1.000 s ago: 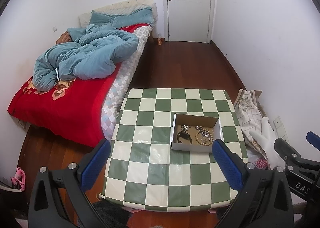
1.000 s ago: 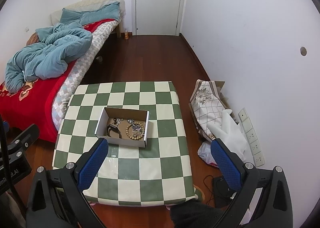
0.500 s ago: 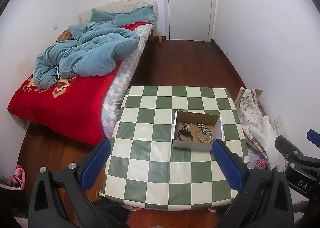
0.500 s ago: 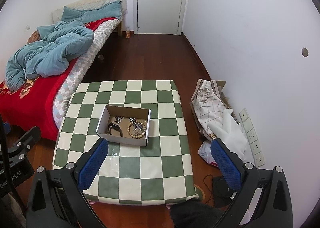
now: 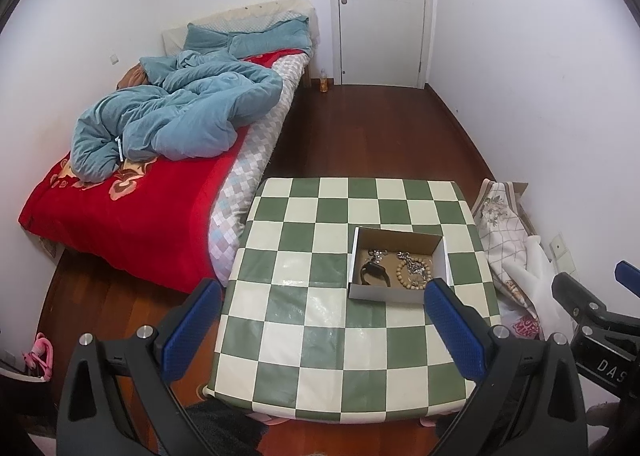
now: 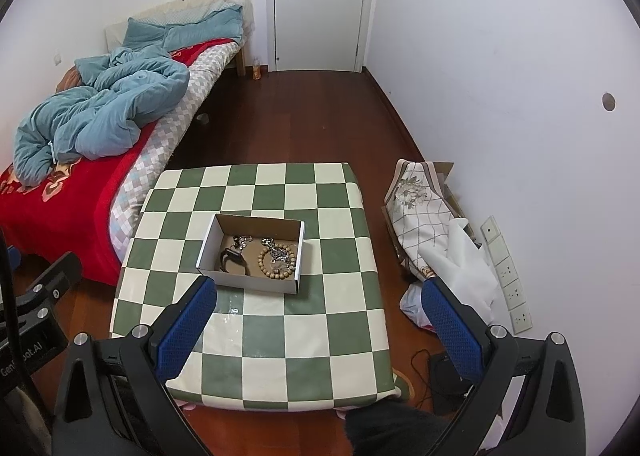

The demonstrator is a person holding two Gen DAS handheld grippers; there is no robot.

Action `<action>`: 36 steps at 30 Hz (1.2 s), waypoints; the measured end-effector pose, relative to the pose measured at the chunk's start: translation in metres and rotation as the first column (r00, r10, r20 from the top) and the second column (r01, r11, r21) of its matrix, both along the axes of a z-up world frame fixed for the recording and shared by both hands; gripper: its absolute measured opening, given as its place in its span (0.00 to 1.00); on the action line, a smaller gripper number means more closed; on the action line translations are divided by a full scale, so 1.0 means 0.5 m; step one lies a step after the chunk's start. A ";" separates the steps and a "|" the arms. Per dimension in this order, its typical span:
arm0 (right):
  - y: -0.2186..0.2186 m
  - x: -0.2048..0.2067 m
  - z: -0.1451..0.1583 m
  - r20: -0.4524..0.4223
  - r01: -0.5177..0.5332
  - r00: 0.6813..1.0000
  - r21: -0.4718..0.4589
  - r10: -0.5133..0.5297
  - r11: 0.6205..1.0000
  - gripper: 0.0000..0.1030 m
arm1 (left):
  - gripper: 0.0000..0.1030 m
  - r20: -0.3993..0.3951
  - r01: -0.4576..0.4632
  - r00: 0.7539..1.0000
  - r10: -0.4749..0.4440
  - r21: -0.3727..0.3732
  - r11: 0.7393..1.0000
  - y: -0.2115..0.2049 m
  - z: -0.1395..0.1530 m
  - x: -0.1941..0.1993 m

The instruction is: Organize jewelry

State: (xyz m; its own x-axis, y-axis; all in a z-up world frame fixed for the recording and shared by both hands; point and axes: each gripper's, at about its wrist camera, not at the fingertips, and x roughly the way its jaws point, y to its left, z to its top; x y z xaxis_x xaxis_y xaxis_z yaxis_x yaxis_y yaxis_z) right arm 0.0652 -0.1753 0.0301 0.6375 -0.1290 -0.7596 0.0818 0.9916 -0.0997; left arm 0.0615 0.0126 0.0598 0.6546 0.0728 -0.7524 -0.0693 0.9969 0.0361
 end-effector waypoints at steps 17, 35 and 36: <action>0.000 -0.009 0.015 0.019 0.008 1.000 0.012 -0.008 1.000 1.00 | 1.00 0.011 0.011 1.000 -0.011 0.007 1.000 -0.007 0.012 -0.006; 0.004 -0.010 0.018 0.024 0.003 1.000 0.017 -0.004 1.000 1.00 | 1.00 0.018 0.011 1.000 -0.011 0.010 1.000 -0.005 0.022 -0.008; 0.003 -0.010 0.017 0.023 0.004 1.000 0.018 -0.005 1.000 1.00 | 1.00 0.017 0.012 1.000 -0.012 0.005 1.000 -0.005 0.022 -0.009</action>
State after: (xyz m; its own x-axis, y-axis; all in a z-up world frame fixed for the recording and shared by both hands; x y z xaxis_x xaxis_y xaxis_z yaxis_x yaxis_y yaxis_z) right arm 0.0602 -0.1736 0.0385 0.6543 -0.1182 -0.7469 0.0882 0.9929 -0.0798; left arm 0.0572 0.0099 0.0709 0.6683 0.0685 -0.7407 -0.0576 0.9975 0.0402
